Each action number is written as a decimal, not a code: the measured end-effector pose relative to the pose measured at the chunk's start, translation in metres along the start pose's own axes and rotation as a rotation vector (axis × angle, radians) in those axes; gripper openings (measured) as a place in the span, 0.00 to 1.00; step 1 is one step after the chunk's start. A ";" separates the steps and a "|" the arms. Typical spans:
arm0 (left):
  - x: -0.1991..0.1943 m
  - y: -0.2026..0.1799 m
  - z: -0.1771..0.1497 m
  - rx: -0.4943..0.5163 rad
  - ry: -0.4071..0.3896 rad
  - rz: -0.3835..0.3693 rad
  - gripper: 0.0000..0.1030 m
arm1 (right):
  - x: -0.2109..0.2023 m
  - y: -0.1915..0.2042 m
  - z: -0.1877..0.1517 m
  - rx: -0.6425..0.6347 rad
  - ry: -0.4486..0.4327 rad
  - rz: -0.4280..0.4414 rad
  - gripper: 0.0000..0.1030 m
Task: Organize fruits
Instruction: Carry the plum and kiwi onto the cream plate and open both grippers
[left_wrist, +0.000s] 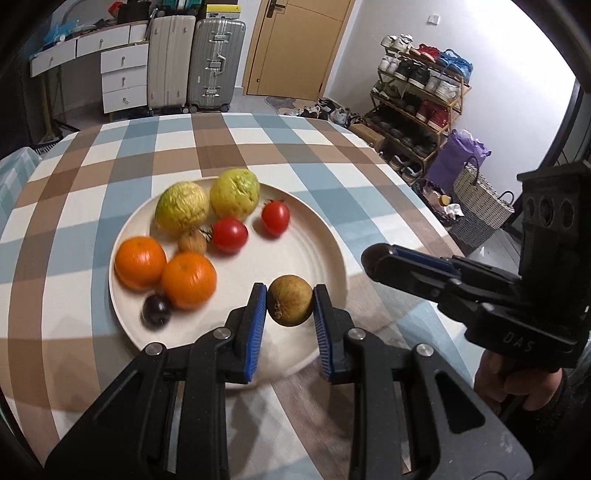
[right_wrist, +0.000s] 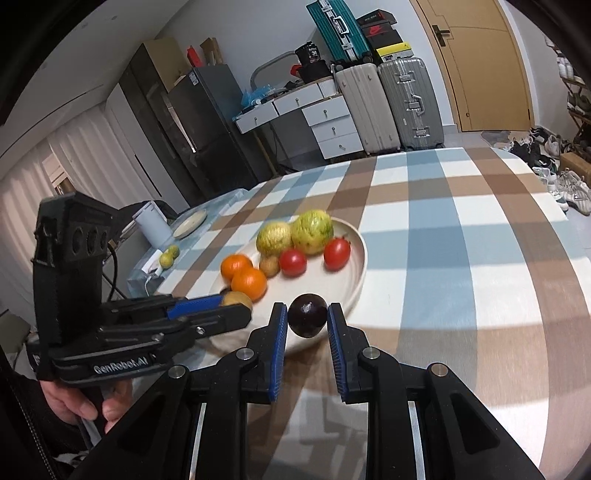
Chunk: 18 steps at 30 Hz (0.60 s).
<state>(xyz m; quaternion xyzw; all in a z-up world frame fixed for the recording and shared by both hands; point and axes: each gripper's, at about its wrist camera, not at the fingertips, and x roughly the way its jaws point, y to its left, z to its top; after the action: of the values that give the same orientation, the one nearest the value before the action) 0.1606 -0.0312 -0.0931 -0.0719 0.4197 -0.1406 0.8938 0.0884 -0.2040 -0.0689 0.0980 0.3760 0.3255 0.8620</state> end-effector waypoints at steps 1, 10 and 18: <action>0.004 0.003 0.004 0.002 -0.003 0.020 0.22 | 0.002 0.000 0.003 0.000 0.001 0.004 0.22; 0.033 0.020 0.022 0.009 0.022 0.041 0.22 | 0.045 -0.006 0.035 0.011 0.053 0.029 0.22; 0.053 0.024 0.025 0.010 0.058 0.019 0.22 | 0.075 -0.013 0.043 0.021 0.100 0.039 0.22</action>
<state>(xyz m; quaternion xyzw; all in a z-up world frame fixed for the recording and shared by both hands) 0.2170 -0.0243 -0.1215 -0.0594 0.4455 -0.1362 0.8828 0.1628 -0.1633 -0.0883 0.0981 0.4199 0.3427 0.8346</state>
